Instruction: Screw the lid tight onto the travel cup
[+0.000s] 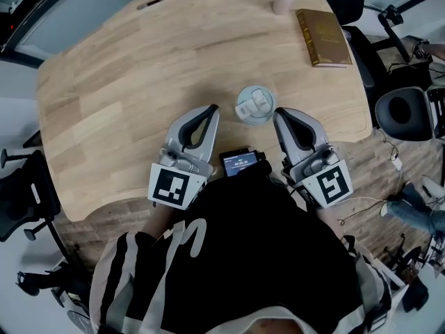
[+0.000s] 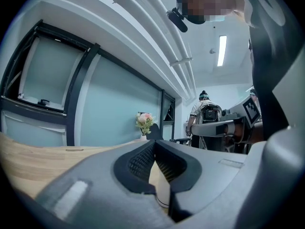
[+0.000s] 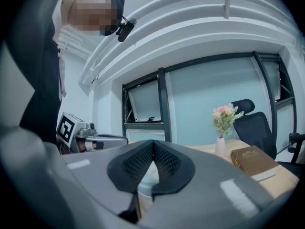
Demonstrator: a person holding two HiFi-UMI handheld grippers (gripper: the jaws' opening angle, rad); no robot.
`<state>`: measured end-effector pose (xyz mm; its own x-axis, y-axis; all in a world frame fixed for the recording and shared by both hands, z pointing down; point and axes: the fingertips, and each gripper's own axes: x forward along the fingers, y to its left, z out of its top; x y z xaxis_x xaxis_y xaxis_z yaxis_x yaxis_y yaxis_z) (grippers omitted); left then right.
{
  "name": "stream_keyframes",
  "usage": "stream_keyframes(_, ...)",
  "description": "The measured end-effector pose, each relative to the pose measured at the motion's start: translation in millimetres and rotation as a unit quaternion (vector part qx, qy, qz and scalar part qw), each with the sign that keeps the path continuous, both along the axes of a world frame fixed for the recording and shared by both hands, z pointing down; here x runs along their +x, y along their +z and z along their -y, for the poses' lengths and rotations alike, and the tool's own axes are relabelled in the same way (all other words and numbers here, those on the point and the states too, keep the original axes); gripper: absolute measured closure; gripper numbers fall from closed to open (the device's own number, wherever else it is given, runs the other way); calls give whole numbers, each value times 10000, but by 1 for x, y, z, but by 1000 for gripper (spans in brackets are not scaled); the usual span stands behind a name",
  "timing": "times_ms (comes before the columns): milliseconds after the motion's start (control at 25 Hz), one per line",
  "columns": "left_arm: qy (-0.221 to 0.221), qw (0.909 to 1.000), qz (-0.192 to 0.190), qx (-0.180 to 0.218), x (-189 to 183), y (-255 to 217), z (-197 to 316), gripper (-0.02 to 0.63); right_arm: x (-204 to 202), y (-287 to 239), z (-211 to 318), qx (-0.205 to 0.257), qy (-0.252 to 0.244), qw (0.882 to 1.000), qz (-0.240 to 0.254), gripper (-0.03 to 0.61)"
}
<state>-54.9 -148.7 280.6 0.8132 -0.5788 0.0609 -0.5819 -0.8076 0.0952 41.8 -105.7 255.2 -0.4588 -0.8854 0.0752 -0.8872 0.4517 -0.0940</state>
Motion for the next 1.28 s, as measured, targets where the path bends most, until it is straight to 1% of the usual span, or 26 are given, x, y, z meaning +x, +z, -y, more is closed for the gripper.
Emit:
stream_keyframes(120, -4, 10000, 66, -24, 0, 5, 5, 614, 2, 1, 5, -2, 13, 10000, 43, 583)
stream_keyframes(200, -87, 9999, 97, -29, -1, 6, 9, 615, 4, 1, 6, -20, -37, 10000, 71, 583)
stream_keyframes(320, -330, 9992, 203, 17, -6, 7, 19, 614, 10, 2, 12, 2, -163, 9999, 16, 583)
stream_keyframes(440, -585, 9981, 140, 113, -13, 0, 23, 614, 18, -3, 20, 74, -271, 9996, 2, 583)
stream_keyframes(680, -956, 9953, 168, 41, -23, 3, 22, 614, 24, -15, 27, 234, -608, 9979, 2, 583)
stream_keyframes(840, -970, 9952, 116, 61, -15, 0, 20, 614, 25, -15, 25, 334, -841, 9959, -21, 583)
stream_keyframes(960, -939, 9954, 131, -112, -13, 7, 19, 614, 20, -14, 22, 355, -1161, 9926, -34, 583)
stream_keyframes(1000, -937, 9953, 128, -192, -15, 12, 19, 606, 18, -14, 21, 373, -1272, 9912, -43, 557)
stream_keyframes(1040, -926, 9953, 119, -260, -17, 15, 18, 582, 17, -14, 20, 398, -1364, 9898, -50, 511)
stream_keyframes(1160, -817, 9959, 133, -375, -19, 24, 15, 521, 15, -15, 16, 460, -1580, 9863, -62, 490)
stream_keyframes(1240, -795, 9958, 170, -428, -21, 29, 12, 467, 12, -14, 15, 463, -1744, 9835, -87, 452)
stream_keyframes(1280, -799, 9956, 175, -454, -21, 32, 12, 451, 11, -13, 15, 465, -1827, 9820, -111, 422)
